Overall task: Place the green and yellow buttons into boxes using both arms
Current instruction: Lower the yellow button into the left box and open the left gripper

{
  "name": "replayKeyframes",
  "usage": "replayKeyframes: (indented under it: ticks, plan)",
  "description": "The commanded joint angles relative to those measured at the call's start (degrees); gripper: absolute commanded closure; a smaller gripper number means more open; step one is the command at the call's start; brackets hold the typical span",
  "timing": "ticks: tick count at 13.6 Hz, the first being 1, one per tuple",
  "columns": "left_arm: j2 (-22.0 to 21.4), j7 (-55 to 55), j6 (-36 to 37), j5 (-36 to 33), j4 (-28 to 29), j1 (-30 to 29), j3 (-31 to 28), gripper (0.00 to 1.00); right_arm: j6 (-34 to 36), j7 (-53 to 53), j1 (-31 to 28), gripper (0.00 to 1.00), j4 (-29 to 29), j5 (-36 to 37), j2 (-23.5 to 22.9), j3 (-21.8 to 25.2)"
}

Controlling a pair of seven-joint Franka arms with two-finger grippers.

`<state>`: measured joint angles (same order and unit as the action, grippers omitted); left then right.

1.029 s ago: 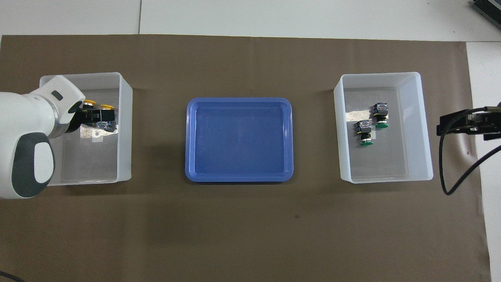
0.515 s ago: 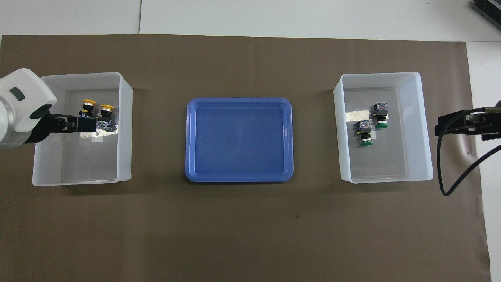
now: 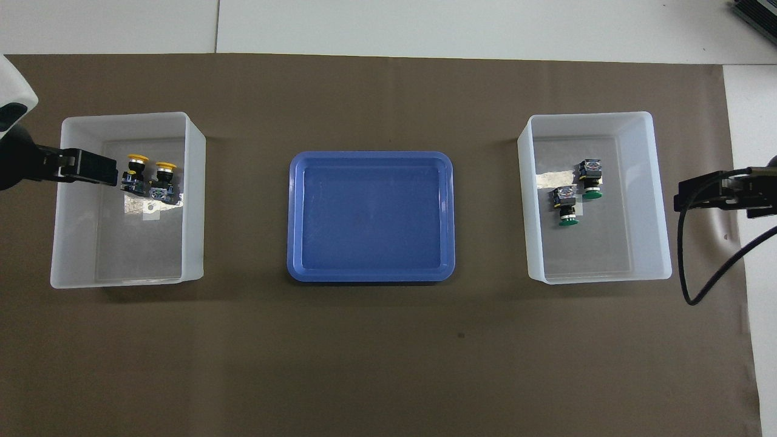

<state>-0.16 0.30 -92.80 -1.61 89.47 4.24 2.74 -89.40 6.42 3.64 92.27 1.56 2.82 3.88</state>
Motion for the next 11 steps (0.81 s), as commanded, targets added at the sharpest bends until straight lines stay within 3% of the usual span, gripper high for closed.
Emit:
replayKeyframes:
  ticks: [1,11]
  plan:
    - [-3.78,-0.21,0.61,0.64,5.26,0.33,-0.19,0.00,0.81,-1.32,-0.38,0.00,0.89,-0.68,1.22,-0.19]
    - [-3.53,0.58,-0.19,0.65,4.84,-0.29,-0.27,0.00,0.81,-1.32,-0.39,0.00,0.89,-0.77,1.22,-0.19]
